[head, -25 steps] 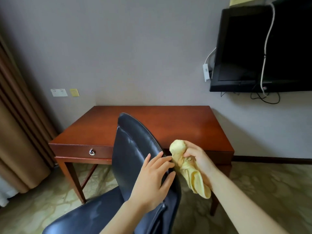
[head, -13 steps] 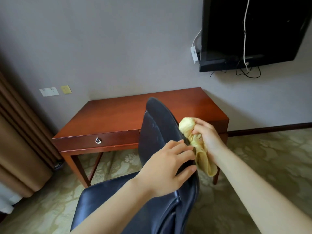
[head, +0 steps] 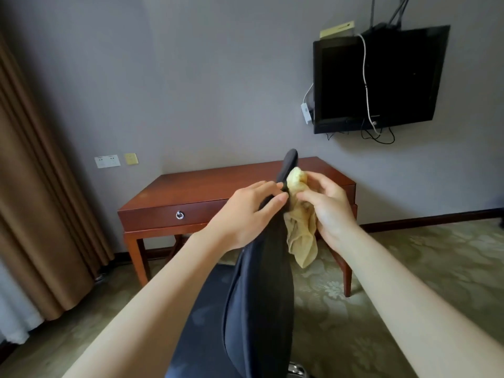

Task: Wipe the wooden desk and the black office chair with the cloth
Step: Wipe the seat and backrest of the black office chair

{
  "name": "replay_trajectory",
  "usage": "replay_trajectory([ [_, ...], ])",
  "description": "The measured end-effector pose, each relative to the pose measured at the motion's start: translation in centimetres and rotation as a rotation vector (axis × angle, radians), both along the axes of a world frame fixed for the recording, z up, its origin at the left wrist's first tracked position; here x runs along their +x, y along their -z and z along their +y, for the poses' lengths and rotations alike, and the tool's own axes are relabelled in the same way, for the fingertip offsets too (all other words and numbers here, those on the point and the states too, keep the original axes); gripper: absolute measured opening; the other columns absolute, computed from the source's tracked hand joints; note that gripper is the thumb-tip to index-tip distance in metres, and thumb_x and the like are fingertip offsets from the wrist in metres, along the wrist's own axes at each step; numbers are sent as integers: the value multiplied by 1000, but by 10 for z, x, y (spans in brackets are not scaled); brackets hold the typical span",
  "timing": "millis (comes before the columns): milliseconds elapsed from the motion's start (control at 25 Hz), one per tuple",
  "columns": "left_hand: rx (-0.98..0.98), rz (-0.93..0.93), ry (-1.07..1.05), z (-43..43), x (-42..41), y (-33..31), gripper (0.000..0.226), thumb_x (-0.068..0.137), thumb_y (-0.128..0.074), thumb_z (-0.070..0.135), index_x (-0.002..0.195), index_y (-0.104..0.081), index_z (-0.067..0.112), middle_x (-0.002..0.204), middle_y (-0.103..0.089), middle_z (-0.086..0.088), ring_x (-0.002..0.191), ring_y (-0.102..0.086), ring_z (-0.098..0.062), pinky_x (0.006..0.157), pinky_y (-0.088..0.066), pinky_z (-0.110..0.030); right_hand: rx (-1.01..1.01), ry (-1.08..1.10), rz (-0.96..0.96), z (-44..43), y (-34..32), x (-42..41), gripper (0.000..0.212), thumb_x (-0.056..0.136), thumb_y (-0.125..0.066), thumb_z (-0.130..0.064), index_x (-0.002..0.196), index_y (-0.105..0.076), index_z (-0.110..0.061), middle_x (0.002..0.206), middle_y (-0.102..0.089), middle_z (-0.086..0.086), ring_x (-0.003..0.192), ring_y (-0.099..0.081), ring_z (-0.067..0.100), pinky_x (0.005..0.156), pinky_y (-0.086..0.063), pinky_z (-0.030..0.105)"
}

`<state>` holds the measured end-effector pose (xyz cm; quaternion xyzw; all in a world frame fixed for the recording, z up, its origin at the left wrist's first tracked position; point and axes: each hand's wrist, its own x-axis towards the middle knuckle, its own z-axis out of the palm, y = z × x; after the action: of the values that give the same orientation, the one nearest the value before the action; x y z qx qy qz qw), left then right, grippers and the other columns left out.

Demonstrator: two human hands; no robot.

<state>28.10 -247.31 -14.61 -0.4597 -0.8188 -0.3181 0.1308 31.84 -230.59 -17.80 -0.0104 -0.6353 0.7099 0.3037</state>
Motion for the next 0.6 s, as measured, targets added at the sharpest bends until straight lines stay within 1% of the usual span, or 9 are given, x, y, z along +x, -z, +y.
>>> replay_trajectory([
  [80,-14,5,-57,-23,13,-1,45,97,-34,50,124,-59,24,122,-60,11,112,-53,-8,95,-44,-30,-41,21,15,-15,4,19,34,84,-64,-3,97,-65,-35,104,-69,-6,98,-65,10,77,-52,25],
  [120,-28,35,-94,-33,20,-3,47,96,-31,54,119,-60,26,113,-62,13,106,-55,-8,90,-45,-28,-34,29,23,-22,3,26,34,84,-64,-2,97,-65,-34,105,-68,-5,99,-64,11,78,-52,26],
  [200,-49,139,-182,-55,33,-6,52,91,-23,61,101,-62,27,92,-60,17,89,-55,-6,76,-47,-24,18,31,55,-38,0,40,37,84,-63,0,97,-64,-34,105,-68,-5,101,-63,11,83,-53,27],
  [240,-55,188,-221,-63,38,-7,57,88,-20,63,95,-61,25,88,-59,16,84,-55,-6,73,-48,-26,47,33,72,-44,-2,44,38,85,-62,1,98,-64,-35,105,-67,-6,101,-63,10,83,-53,27],
  [320,-61,272,-301,-77,49,-6,62,85,-17,65,91,-62,23,86,-59,12,79,-55,-6,71,-52,-29,123,40,100,-57,-5,52,38,85,-63,-1,102,-64,-35,104,-67,-11,100,-62,6,81,-53,23],
  [360,-66,323,-340,-82,53,-5,62,87,-17,64,90,-62,22,86,-60,10,77,-56,-7,69,-51,-29,157,45,110,-63,-5,55,37,85,-63,-2,104,-63,-35,104,-66,-13,99,-62,4,79,-53,20],
  [440,-79,462,-409,-94,61,-4,55,95,-24,57,90,-64,19,84,-62,8,72,-54,-10,69,-43,-24,201,57,126,-74,-5,59,37,85,-64,-3,105,-62,-34,103,-65,-15,98,-61,2,77,-52,15],
  [520,-80,575,-477,-105,66,-5,46,95,-33,49,91,-66,17,82,-64,5,69,-54,-13,71,-36,-23,223,78,125,-82,-6,61,35,86,-65,-5,105,-60,-35,102,-63,-19,96,-60,1,72,-51,10],
  [600,-69,603,-548,-117,69,0,42,93,-37,44,98,-69,16,87,-68,1,72,-60,-18,73,-38,-24,226,81,120,-90,-4,63,34,87,-66,-8,104,-59,-37,102,-62,-21,95,-60,0,68,-49,6],
])
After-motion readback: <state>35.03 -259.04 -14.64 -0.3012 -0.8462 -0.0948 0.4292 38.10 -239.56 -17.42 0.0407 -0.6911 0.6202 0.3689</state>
